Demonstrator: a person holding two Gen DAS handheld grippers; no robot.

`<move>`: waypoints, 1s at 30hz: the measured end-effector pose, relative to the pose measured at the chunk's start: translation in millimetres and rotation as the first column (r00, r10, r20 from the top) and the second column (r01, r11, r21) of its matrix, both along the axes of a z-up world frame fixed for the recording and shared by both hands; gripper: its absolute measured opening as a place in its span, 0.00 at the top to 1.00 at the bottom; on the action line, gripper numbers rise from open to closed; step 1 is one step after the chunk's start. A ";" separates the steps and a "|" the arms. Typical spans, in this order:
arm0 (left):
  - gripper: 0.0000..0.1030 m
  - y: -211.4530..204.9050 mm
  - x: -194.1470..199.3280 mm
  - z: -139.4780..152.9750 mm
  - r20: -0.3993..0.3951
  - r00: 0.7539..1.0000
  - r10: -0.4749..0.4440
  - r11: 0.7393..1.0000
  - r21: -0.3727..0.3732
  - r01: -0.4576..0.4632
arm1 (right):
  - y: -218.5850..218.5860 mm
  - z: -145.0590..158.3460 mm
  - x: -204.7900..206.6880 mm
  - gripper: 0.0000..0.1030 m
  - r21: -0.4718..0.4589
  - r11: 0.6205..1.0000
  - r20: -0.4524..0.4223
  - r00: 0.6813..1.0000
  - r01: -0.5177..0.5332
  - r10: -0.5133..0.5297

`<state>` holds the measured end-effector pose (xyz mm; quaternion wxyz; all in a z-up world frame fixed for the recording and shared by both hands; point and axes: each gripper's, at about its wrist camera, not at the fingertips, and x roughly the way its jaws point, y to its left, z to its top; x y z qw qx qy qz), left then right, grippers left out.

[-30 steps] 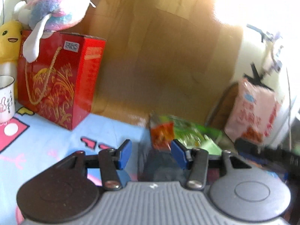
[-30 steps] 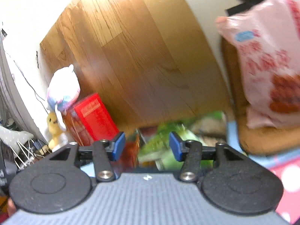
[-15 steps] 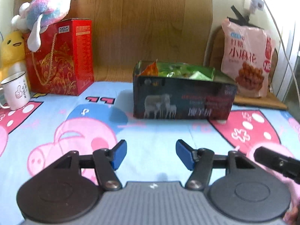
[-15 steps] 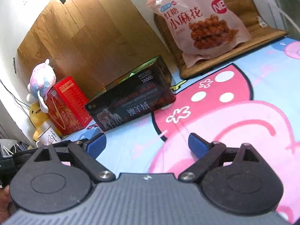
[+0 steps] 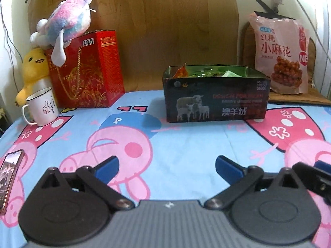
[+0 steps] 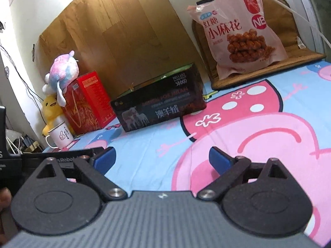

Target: Organize snacks

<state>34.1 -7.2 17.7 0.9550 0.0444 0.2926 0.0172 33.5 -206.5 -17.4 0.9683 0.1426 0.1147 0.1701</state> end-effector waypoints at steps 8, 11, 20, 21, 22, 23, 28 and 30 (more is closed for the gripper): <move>0.00 1.1 3.6 -3.7 -0.015 0.999 0.029 0.999 -0.018 -0.030 | -7.3 -2.2 2.8 0.05 0.056 0.998 -0.021 1.000 -0.009 0.010; 0.00 -0.3 5.5 -5.6 -0.023 0.999 0.033 0.999 -0.013 -0.033 | -8.0 -2.6 3.3 0.05 0.063 0.998 -0.023 0.999 -0.022 0.023; 0.00 -10.2 6.1 -8.9 -0.025 0.999 0.020 0.999 0.043 -0.019 | -9.5 -2.8 4.5 0.05 0.081 0.996 -0.034 0.998 -0.042 0.044; 0.00 -10.4 6.0 -8.9 -0.024 1.000 0.020 0.999 0.045 -0.019 | -9.6 -2.9 4.4 0.05 0.082 0.996 -0.033 0.998 -0.043 0.045; 0.00 -10.7 5.7 -8.9 -0.022 1.000 0.020 0.999 0.046 -0.019 | -9.7 -2.9 4.3 0.05 0.083 0.996 -0.033 0.998 -0.043 0.046; 0.00 -10.6 5.4 -8.7 -0.020 1.000 0.022 0.999 0.048 -0.021 | -9.7 -2.8 4.2 0.05 0.083 0.996 -0.033 0.998 -0.043 0.046; 0.00 -10.8 4.5 -8.2 0.000 0.999 0.034 0.997 0.067 -0.034 | -9.1 -2.6 3.7 0.05 0.077 0.996 -0.032 0.998 -0.046 0.049; 0.00 -9.9 5.4 -7.9 0.001 0.999 0.038 0.997 0.070 -0.038 | -8.4 -2.5 3.1 0.05 0.073 0.996 -0.030 0.998 -0.049 0.051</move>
